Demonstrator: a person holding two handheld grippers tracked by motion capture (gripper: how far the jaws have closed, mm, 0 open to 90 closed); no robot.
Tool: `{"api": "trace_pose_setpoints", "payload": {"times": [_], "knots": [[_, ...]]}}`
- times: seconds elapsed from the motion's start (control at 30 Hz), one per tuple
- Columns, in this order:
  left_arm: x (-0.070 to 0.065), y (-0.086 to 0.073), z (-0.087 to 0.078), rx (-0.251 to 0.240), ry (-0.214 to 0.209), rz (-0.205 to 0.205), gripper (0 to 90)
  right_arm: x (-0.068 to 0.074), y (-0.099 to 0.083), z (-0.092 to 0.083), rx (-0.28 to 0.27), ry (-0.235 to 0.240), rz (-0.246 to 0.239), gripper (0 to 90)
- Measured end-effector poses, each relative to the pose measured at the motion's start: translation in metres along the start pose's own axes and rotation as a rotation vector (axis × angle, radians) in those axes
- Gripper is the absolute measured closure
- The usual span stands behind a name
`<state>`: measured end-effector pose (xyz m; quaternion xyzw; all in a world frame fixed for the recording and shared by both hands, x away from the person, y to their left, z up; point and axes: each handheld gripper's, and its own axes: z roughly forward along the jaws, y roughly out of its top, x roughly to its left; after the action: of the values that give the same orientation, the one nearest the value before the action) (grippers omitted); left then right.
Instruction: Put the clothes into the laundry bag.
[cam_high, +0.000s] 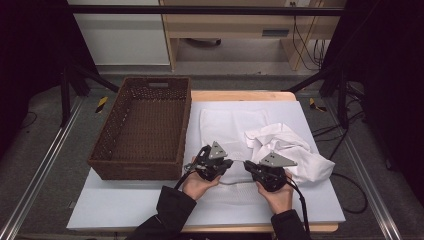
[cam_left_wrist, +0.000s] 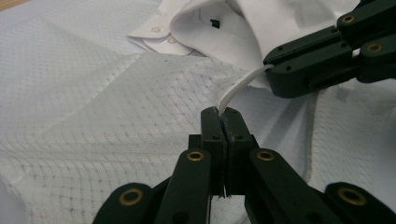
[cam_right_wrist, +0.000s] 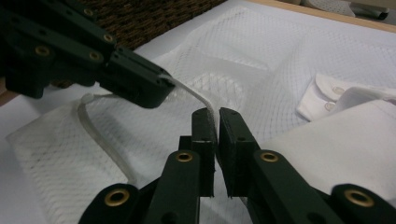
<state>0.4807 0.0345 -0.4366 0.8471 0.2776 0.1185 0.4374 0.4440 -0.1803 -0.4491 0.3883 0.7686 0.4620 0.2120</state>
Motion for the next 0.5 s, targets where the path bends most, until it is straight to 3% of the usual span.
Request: {"api": "trace_pose_setpoints", "payload": {"times": [0.13, 0.23, 0.3, 0.33, 0.5], "knots": [[-0.001, 0.005, -0.004, -0.011, 0.008, 0.004, 89.2, 0.002, -0.008, -0.016, -0.025, 0.001, -0.014, 77.0], [-0.001, 0.008, -0.006, -0.021, 0.01, -0.001, 89.1, 0.0, -0.016, -0.029, -0.028, 0.02, 0.012, 77.2], [-0.001, 0.01, -0.008, -0.024, 0.014, -0.002, 89.1, 0.0, -0.024, -0.031, 0.001, 0.043, 0.03, 79.5], [-0.001, 0.012, -0.009, -0.032, 0.016, 0.001, 89.1, 0.002, -0.035, -0.029, 0.053, 0.047, 0.023, 82.4], [-0.003, 0.017, -0.013, -0.05, 0.016, 0.001, 89.1, 0.004, -0.053, -0.024, 0.128, 0.045, 0.03, 86.5]]}}
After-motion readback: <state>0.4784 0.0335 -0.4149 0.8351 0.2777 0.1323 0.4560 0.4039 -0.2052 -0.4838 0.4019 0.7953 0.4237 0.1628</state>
